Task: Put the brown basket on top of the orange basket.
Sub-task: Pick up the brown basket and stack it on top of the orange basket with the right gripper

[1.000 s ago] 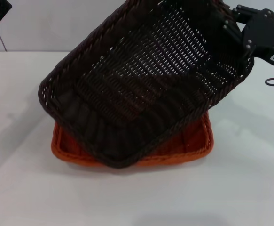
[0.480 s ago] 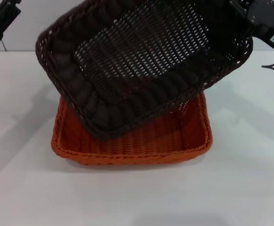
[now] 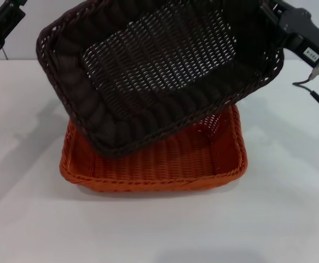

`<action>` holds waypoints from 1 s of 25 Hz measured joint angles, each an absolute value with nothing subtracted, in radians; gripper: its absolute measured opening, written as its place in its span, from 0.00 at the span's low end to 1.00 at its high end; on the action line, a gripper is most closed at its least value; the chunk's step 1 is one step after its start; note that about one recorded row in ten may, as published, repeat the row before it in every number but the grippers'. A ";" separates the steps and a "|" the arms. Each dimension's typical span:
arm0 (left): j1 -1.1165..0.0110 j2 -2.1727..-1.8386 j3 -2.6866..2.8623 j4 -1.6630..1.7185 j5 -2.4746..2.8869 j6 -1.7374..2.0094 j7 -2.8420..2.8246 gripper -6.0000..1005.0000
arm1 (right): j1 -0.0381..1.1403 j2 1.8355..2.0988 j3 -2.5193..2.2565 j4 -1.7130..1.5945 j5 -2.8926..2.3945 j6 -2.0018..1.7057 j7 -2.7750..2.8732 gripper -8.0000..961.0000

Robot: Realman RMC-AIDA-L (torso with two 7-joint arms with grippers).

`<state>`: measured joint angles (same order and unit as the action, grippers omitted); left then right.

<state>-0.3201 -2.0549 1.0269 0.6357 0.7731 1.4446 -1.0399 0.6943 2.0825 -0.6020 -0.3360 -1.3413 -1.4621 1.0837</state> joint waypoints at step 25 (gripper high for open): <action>-0.323 -2.051 1.020 0.612 0.794 1.443 -1.038 0.82 | 0.736 2.086 -0.680 -0.220 -1.345 -1.519 1.038 0.20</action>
